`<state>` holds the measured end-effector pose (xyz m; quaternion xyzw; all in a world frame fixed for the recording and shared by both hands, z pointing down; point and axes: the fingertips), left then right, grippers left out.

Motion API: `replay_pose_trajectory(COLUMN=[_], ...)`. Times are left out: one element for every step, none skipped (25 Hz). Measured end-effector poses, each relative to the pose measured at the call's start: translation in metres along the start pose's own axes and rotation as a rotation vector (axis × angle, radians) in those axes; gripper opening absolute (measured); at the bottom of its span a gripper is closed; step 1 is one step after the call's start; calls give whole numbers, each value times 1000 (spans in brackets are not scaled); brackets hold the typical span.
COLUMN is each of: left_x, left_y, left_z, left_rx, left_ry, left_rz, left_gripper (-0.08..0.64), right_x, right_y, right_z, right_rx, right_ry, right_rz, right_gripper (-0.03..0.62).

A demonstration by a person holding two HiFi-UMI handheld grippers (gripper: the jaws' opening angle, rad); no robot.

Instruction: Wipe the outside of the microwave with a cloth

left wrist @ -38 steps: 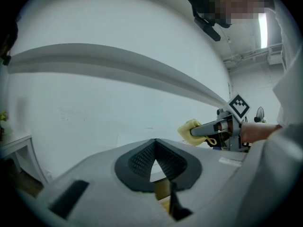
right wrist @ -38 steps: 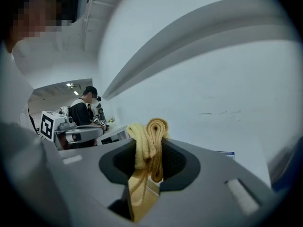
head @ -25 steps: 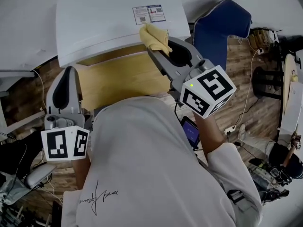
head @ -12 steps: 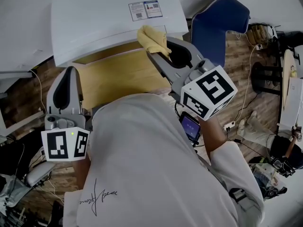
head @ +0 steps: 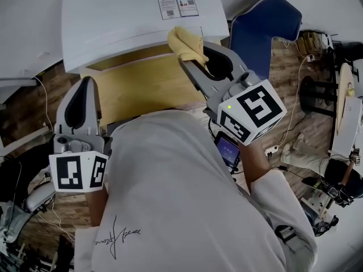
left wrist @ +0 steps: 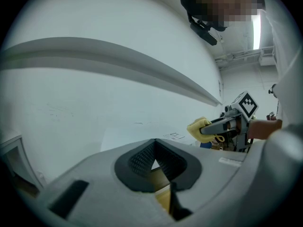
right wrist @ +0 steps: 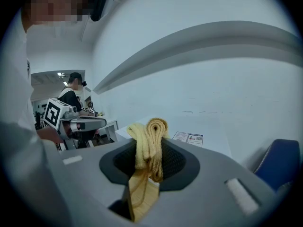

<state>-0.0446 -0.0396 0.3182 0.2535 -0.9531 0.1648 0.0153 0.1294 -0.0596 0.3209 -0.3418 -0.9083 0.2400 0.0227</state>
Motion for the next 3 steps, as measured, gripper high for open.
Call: replay_pose_trajectory(left_x=[-1, -2, -2], left_y=[0, -1, -2], left_z=[-1, -1, -1], left_rx=[2, 4, 6], left_ry=[-3, -8, -13], left_rz=[-2, -4, -7], left_gripper=[-6, -6, -6], right_x=[-2, -3, -5], right_y=[1, 3, 5], right_z=[0, 0, 0], right_rx=[-2, -5, -8], right_ry=[-2, -5, -7], right_rz=[-6, -12, -18], right_gripper=[114, 114, 115])
Point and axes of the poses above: the fingertips, and each gripper's own axes: y backward along the fingers, x to its left, z out of its top, and after that the axes turned 6 degrees about x, right-handed
